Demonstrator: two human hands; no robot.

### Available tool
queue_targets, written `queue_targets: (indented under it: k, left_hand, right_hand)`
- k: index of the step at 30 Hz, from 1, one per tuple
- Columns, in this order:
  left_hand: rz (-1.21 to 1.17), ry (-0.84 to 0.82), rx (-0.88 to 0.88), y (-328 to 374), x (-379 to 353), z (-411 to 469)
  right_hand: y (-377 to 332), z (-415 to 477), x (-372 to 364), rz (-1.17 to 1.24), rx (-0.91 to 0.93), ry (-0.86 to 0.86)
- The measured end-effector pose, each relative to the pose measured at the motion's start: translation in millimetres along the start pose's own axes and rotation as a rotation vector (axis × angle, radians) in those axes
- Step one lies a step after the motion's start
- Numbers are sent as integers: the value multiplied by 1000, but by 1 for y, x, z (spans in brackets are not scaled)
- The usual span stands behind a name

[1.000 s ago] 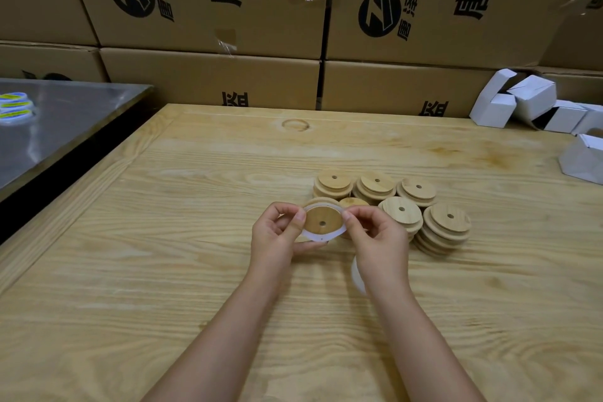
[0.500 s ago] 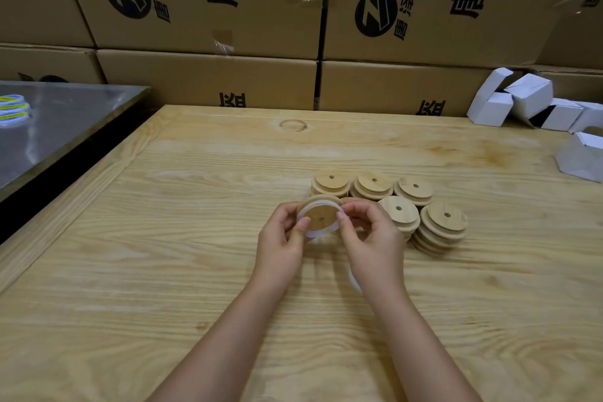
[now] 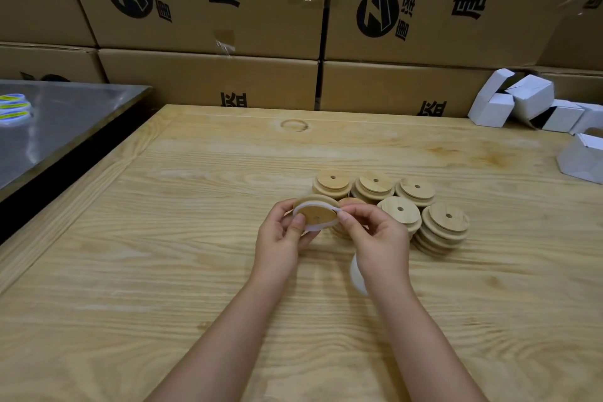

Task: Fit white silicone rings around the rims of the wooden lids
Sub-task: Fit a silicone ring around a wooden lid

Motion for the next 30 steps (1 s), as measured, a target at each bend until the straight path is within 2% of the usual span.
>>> queue_targets:
  k: [7, 10, 12, 15, 17, 25, 30]
  left_hand:
    - [-29, -98, 3, 0, -1, 1]
    - [37, -141, -27, -1, -1, -1]
    - [183, -132, -101, -1, -1, -3]
    - [525, -36, -258, 0, 1, -5]
    - [654, 16, -355, 3, 3, -6]
    - [564, 76, -324, 2, 5, -4]
    - [557, 64, -355, 1, 6, -3]
  right_hand:
    - [1, -3, -1, -82, 41, -39]
    - [-1, -4, 0, -138, 85, -8]
    - [-2, -4, 1, -187, 101, -2]
    - [-5, -4, 0, -337, 166, -47]
    - [-7, -5, -2, -445, 234, -76]
    - [-9, -8, -5, -501, 345, -97]
    - [-1, -5, -1, -388, 242, -75]
Point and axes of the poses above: each hand's wrist, its own z-axis towards the middle knuckle, its own x-axis out of the back of the hand, y = z × x, the point moved 3 cm from there along z, towards the middle knuckle, and after that the axes turned 12 degrees about z, right-handed, at the moved point
